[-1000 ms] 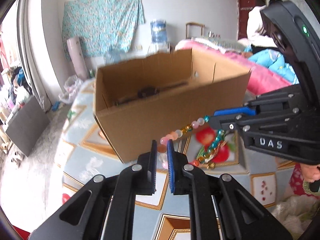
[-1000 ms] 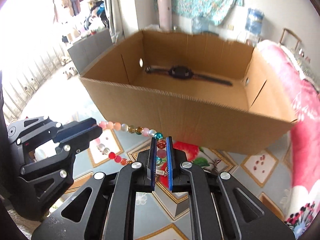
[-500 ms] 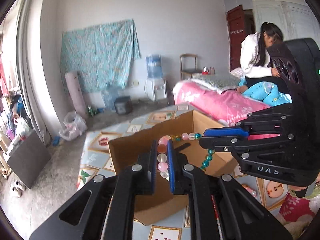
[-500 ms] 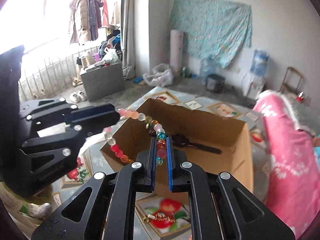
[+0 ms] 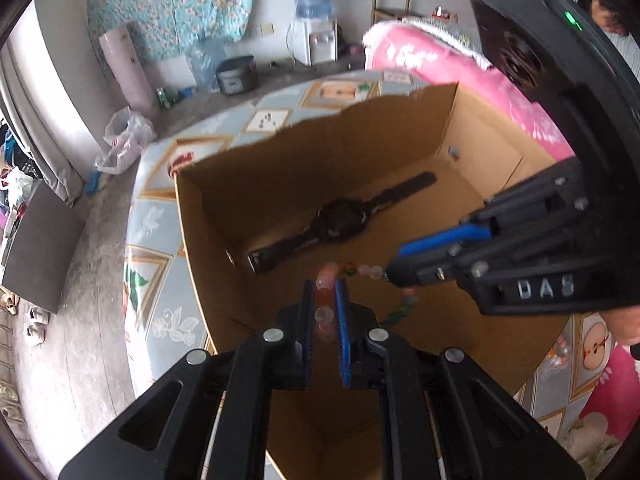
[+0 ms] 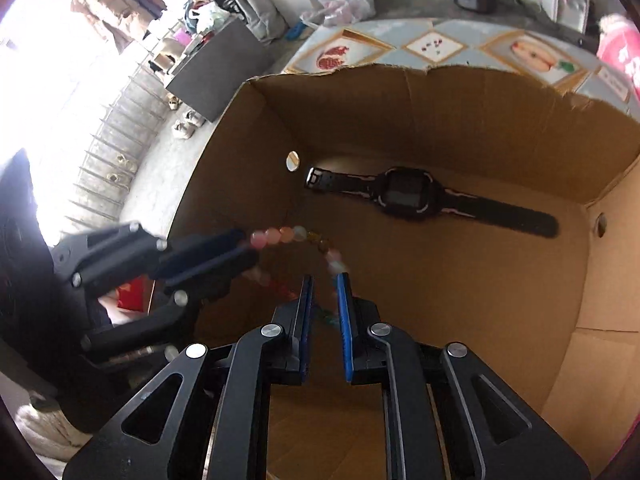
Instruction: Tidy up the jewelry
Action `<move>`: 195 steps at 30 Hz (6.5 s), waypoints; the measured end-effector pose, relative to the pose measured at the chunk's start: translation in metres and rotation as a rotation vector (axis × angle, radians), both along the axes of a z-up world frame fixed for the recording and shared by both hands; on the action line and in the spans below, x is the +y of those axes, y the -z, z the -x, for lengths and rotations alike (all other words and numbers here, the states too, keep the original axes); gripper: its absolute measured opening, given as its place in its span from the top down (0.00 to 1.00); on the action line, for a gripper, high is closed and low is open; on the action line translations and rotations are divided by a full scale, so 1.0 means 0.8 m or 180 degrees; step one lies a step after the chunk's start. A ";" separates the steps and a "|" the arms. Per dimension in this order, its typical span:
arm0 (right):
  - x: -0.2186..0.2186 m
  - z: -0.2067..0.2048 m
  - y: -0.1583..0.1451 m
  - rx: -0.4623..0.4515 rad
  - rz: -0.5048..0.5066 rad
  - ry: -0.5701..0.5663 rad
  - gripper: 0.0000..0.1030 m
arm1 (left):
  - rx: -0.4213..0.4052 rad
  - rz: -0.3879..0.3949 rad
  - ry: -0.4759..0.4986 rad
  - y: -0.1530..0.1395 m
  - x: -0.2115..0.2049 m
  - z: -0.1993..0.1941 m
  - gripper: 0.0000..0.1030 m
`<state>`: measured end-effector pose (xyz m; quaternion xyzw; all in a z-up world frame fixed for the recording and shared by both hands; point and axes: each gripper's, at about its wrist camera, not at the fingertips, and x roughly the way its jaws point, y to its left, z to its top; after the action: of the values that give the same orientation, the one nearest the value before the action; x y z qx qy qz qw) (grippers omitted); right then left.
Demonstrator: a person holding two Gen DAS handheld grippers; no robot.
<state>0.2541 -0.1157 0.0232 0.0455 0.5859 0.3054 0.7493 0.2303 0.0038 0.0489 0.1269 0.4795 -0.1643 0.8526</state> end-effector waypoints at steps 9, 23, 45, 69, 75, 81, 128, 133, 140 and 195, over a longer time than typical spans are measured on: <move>-0.048 0.015 -0.033 -0.0609 -0.0248 0.0395 0.60 | -0.0374 0.0112 -0.0227 -0.031 0.027 0.022 0.62; -0.105 0.135 -0.080 -0.1504 -0.0470 0.0728 0.29 | -0.0800 0.0522 -0.0429 -0.058 0.034 0.123 0.33; -0.138 0.179 -0.007 -0.1157 0.0016 0.1157 0.21 | -0.0709 0.0266 -0.0592 -0.003 0.055 0.174 0.19; -0.121 0.133 0.026 -0.0892 0.0285 0.1003 0.19 | -0.0676 0.0071 -0.0557 0.036 0.021 0.135 0.19; -0.128 0.131 0.021 -0.0939 0.0193 0.0997 0.19 | -0.0688 0.0133 -0.0578 0.036 0.018 0.130 0.19; -0.143 0.121 0.019 -0.0905 -0.0055 0.1064 0.19 | -0.0731 0.0140 -0.0543 0.036 0.017 0.127 0.17; -0.131 0.221 0.099 -0.0543 0.0615 0.1267 0.88 | -0.0094 0.0193 -0.0350 0.128 -0.010 0.214 0.05; -0.122 0.225 0.104 -0.0584 0.0693 0.1222 0.93 | -0.0100 0.0197 -0.0341 0.128 -0.007 0.214 0.05; -0.163 0.231 0.074 -0.0573 -0.0017 0.1551 0.93 | -0.0100 0.0195 -0.0334 0.127 -0.008 0.214 0.05; -0.128 0.236 0.118 -0.0672 0.0133 0.1245 0.82 | -0.0093 0.0181 -0.0366 0.126 -0.007 0.215 0.05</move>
<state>0.0654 -0.2178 -0.0710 0.1105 0.4904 0.1452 0.8522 0.0586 -0.0016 -0.0520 0.0772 0.4687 -0.1269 0.8708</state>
